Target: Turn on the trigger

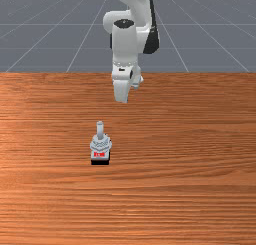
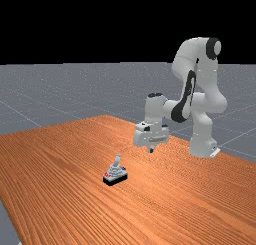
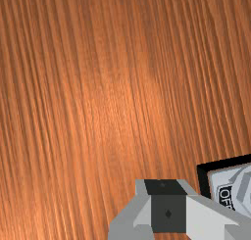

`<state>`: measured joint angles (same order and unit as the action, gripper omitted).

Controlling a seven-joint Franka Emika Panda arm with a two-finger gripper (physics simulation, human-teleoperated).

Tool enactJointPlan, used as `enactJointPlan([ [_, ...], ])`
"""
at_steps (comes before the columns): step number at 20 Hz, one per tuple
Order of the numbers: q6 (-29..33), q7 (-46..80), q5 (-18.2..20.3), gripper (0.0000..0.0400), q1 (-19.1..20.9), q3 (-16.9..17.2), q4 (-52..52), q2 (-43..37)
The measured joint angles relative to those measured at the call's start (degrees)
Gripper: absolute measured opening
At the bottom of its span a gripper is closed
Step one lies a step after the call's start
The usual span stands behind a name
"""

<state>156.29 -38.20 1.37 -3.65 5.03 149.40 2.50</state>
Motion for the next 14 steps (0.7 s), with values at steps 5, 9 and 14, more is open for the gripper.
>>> enactJointPlan([
  [5, 1.1, -12.0, 9.6, 0.0, 1.6, -1.6, -0.4, 2.5],
  [9, 10.7, -20.5, 16.3, 0.0, 5.7, -4.3, 2.2, 2.6],
  [14, 4.0, -5.3, 4.4, 0.0, 3.0, 1.8, 0.2, 2.7],
])
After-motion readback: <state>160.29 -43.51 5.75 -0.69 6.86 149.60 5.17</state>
